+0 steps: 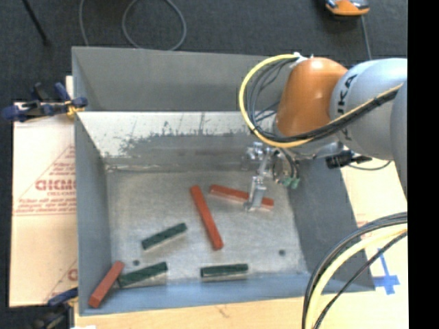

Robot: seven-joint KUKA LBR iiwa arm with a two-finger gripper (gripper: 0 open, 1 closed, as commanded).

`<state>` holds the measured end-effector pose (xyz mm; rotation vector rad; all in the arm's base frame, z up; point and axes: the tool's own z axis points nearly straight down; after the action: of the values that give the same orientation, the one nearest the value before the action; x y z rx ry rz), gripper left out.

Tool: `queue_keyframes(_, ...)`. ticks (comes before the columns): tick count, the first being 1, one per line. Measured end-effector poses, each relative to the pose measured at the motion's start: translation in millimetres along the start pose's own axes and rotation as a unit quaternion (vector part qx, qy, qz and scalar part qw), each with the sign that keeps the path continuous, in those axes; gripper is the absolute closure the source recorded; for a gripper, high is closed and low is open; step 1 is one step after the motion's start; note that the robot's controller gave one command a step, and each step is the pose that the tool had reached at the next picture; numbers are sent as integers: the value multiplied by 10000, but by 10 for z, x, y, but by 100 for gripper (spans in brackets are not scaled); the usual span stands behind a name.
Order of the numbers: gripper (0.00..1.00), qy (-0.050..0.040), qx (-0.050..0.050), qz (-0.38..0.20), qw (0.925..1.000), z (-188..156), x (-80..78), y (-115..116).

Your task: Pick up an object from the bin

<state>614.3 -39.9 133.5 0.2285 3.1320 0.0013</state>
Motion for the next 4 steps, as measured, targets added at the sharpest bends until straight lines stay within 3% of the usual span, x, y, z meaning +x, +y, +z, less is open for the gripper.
queue_keyframes(1,0,5,5,186,9998,295,58,-232)
queue_keyframes(2,0,-25,1,1163,9932,326,-5,-101)
queue_keyframes(3,0,-1,11,640,9979,637,17,-69)
queue_keyframes(4,0,-18,12,642,9979,626,3,-83)
